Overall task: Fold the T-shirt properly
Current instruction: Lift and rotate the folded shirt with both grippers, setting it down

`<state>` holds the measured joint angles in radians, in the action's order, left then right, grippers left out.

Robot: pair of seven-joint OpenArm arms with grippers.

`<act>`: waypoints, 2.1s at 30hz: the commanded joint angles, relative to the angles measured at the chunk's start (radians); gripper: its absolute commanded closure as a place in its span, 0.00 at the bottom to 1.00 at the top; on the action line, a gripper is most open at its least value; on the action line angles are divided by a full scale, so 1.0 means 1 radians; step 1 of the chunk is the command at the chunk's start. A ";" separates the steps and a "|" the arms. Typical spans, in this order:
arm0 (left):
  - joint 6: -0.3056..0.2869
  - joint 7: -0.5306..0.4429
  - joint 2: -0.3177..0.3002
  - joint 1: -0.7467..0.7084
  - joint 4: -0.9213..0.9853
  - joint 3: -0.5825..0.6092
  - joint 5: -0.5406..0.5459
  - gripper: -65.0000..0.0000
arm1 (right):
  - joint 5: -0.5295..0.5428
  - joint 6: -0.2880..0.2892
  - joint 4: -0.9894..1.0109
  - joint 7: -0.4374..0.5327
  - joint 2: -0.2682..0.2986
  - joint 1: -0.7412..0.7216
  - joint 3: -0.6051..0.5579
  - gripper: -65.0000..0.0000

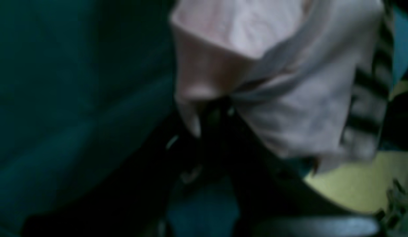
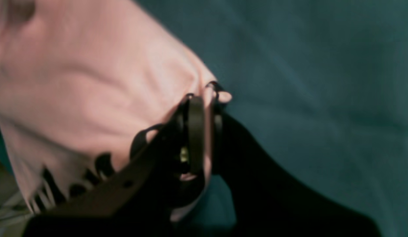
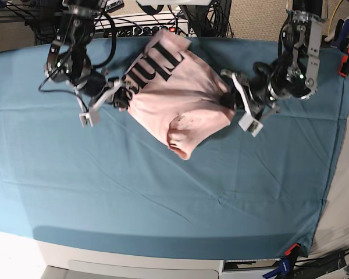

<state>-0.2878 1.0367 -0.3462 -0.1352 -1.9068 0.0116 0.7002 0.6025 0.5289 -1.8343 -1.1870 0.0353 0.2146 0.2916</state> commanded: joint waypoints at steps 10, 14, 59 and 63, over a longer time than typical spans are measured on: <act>0.003 -0.036 -0.007 0.214 0.193 0.082 0.002 1.00 | 0.046 0.006 -0.078 0.039 -0.028 0.090 0.003 1.00; 0.000 -0.035 -0.003 0.319 0.308 0.154 0.002 1.00 | 0.088 0.006 -0.078 0.021 -0.067 0.090 0.002 1.00; 0.003 -0.011 0.007 0.621 0.574 0.286 -0.106 0.55 | -0.119 0.029 -0.078 0.140 -0.104 0.048 -0.226 0.60; 0.004 -0.004 -0.031 0.644 0.574 0.286 -0.106 0.55 | -0.159 0.028 -0.078 0.141 -0.104 0.007 -0.226 0.60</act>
<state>-0.2874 1.0466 -0.3691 0.4747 -1.3201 0.3058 0.5911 0.4263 0.5507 -1.8938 -1.0725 -0.0692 0.2325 0.0654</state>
